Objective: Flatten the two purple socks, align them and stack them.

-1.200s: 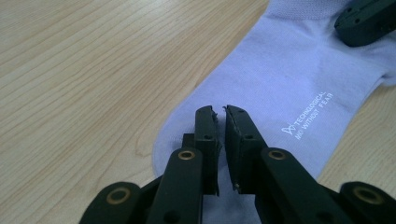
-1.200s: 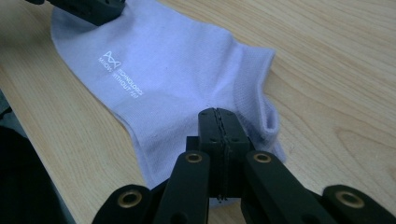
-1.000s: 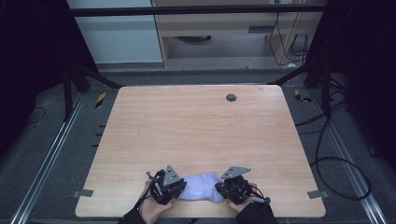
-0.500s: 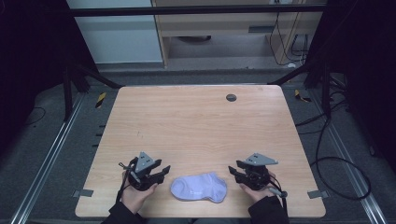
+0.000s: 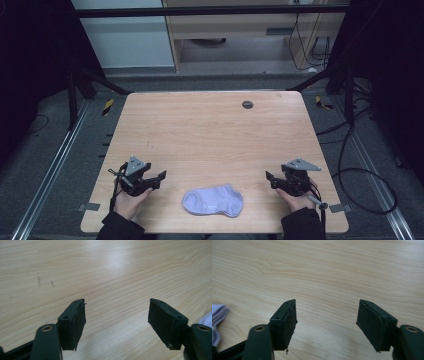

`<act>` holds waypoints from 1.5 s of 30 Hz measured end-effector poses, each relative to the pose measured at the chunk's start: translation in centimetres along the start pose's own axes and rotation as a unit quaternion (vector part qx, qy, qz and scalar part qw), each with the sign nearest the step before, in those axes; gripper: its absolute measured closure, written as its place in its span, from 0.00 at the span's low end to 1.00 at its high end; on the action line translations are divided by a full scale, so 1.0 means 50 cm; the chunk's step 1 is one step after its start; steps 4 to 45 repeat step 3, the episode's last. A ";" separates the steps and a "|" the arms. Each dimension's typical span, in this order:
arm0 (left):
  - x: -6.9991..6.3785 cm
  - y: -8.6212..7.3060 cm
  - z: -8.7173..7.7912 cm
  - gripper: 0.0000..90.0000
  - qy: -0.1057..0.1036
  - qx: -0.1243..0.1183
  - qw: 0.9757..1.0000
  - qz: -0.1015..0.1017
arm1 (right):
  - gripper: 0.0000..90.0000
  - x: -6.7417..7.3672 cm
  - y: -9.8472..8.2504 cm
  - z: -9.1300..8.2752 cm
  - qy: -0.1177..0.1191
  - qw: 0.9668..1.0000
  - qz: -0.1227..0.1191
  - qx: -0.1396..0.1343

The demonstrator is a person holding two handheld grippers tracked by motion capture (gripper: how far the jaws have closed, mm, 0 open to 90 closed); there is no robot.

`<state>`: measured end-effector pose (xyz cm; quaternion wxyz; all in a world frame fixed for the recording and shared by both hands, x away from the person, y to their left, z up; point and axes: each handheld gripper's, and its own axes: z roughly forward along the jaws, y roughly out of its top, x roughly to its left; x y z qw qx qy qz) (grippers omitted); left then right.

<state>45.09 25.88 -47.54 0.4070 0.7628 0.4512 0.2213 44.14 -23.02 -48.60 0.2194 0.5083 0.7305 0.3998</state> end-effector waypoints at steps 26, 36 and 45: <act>0.016 -0.003 0.001 0.29 0.012 0.001 1.000 -0.008 | 0.31 -0.018 -0.003 -0.003 -0.012 1.000 0.005 -0.003; 0.016 -0.003 0.001 0.29 0.012 0.001 1.000 -0.008 | 0.31 -0.018 -0.003 -0.003 -0.012 1.000 0.005 -0.003; 0.016 -0.003 0.001 0.29 0.012 0.001 1.000 -0.008 | 0.31 -0.018 -0.003 -0.003 -0.012 1.000 0.005 -0.003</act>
